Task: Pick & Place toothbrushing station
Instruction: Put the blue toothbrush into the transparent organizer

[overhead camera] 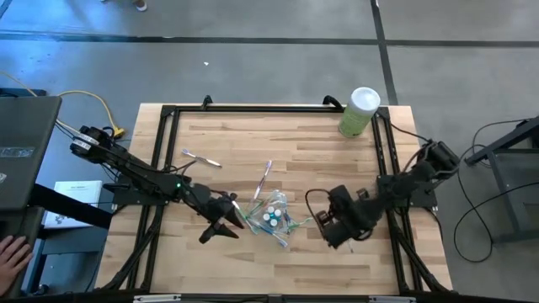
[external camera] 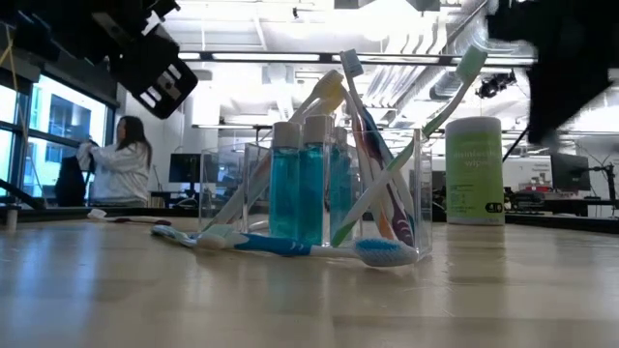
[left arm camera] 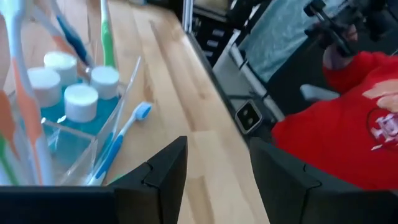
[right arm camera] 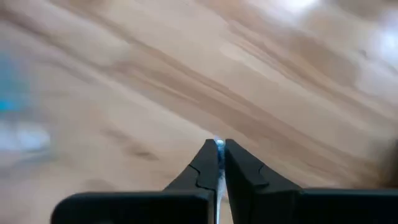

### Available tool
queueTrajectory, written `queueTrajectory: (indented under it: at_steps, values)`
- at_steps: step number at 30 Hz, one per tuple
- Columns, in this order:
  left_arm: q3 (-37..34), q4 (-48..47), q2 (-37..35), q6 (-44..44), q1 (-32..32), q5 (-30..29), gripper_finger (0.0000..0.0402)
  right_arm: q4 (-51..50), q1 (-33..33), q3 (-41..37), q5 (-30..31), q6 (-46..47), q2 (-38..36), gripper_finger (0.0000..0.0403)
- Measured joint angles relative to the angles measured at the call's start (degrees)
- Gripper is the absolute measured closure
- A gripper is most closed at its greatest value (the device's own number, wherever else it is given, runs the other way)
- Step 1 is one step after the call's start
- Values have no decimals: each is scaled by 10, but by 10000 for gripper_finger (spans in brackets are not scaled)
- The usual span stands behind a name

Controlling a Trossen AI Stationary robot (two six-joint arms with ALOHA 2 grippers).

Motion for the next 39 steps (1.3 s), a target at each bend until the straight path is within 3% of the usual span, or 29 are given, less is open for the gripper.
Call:
queueTrajectory:
  at_steps: [4,8,13,17,19,27,32,34,39]
  values:
    - [0,32,0,-12,0,0,230,-30,54,86,102,-20,-1,399]
    - [0,67,0,-14,0,0,230,-11,119,144,265,-84,-1,403]
    - [0,122,0,-14,0,0,230,137,168,153,497,-322,-2,402]
    - [0,158,0,-14,0,-1,230,250,169,153,603,-485,1,402]
    - [0,166,0,-14,0,-7,230,283,153,153,604,-531,1,402]
    - [0,168,0,-19,0,-31,230,327,83,153,605,-547,14,401]
    - [0,163,0,-46,0,-17,230,449,75,153,595,-688,22,401]
    - [0,163,0,-53,0,0,230,525,75,153,547,-774,23,401]
    - [0,164,0,-55,-12,22,230,745,73,153,343,-984,52,401]
